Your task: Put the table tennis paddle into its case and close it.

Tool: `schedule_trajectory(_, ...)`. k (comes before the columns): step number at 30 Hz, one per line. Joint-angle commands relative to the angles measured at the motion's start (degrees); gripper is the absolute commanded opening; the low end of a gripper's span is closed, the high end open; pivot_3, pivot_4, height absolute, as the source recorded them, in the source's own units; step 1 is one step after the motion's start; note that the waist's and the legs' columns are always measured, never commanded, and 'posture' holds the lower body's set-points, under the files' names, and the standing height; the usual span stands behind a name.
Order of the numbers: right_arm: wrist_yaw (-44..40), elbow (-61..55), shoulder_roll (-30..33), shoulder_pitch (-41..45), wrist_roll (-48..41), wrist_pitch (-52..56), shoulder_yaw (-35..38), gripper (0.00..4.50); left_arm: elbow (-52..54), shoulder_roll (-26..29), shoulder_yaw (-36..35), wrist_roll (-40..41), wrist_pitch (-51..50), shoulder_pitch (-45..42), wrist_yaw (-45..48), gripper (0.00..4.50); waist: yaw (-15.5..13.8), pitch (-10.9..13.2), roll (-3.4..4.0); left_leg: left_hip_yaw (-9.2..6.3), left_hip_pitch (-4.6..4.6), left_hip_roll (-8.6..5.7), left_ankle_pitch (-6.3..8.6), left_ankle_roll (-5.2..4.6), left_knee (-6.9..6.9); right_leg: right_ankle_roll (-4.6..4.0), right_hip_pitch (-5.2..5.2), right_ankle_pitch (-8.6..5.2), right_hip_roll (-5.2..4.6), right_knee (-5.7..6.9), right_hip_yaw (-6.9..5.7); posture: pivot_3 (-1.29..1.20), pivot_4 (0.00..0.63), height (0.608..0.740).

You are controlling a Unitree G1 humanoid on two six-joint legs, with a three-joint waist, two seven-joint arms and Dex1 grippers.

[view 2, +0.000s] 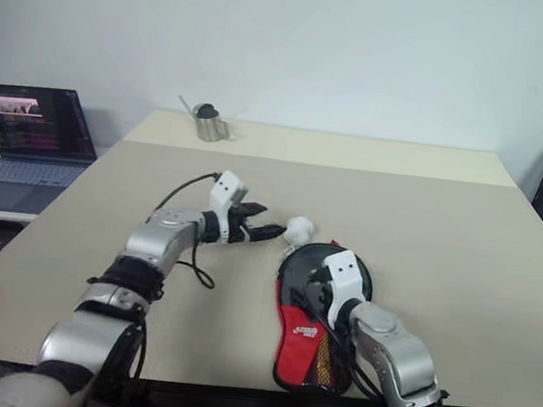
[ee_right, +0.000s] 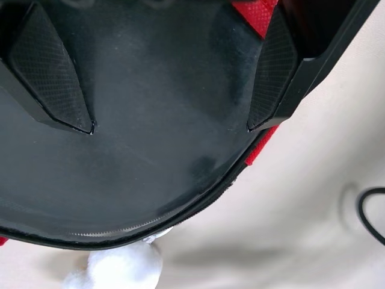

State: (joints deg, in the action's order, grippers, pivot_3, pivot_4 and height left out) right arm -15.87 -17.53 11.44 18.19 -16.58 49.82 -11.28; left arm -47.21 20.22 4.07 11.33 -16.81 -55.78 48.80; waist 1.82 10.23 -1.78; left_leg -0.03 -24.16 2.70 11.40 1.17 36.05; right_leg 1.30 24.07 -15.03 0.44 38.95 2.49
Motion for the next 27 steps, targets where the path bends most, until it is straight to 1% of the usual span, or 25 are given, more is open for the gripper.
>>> schedule_trajectory(1,0.23,-1.24,-0.49,-0.48,0.44,-1.12,0.27,4.46,-6.20,-1.92,-0.05,-2.47,2.76,-4.82,-1.36,4.50,0.01,0.00,-0.01,0.00,0.00,0.00,0.00,0.00,0.00,0.00,0.00,0.00,0.00,0.00,-0.01,0.00,0.150,0.740)
schedule_trajectory(7,0.62,-1.51,-1.27,-0.87,0.79,-1.10,-0.25,4.46,-18.32,-6.97,-0.33,-6.42,7.92,-10.50,-5.66,4.50,0.06,0.01,-0.02,0.01,-0.01,-0.01,0.00,0.00,0.00,0.00,0.00,0.00,0.00,-0.01,0.00,0.00,0.150,0.740)
schedule_trajectory(12,1.04,-1.52,-1.42,-0.85,1.14,-1.06,0.16,4.46,-24.05,-9.86,-0.65,-8.75,9.64,-12.03,-8.25,4.50,0.09,0.01,-0.02,0.00,0.00,-0.01,0.00,0.00,-0.01,0.01,0.00,0.00,0.00,-0.01,0.00,0.00,0.150,0.740)
schedule_trajectory(16,1.66,-1.73,-1.55,-1.02,1.35,-1.32,0.73,4.46,-26.35,-11.46,-0.66,-10.30,10.09,-11.95,-10.84,4.50,0.02,0.00,-0.04,0.00,0.00,-0.01,0.00,0.01,-0.01,0.01,-0.01,0.00,0.00,0.00,0.00,0.00,0.150,0.740)
schedule_trajectory(20,1.97,-2.90,-1.57,-1.88,1.10,-0.75,1.90,4.46,-27.31,-11.60,-1.44,-11.16,9.88,-11.66,-13.79,4.50,0.01,-0.01,-0.06,0.00,0.00,-0.02,0.00,0.01,0.00,0.03,-0.02,0.01,0.00,0.00,0.00,0.00,0.150,0.740)
schedule_trajectory(25,3.30,-4.15,-1.12,-3.65,2.28,-1.06,2.22,4.46,-27.74,-11.82,-2.17,-11.55,9.50,-10.87,-14.72,4.50,0.01,-0.01,-0.06,0.00,0.03,-0.02,0.00,0.01,0.00,0.03,-0.02,0.02,0.00,0.01,0.01,0.00,0.150,0.740)
schedule_trajectory(27,3.02,-4.99,-0.93,-4.48,2.30,-1.27,1.90,4.50,-27.79,-12.03,-2.52,-11.62,9.47,-10.60,-15.08,4.12,0.03,-0.02,-0.07,0.00,0.03,-0.02,0.00,0.02,0.00,0.03,-0.02,0.02,0.00,0.01,0.01,0.00,0.150,0.740)
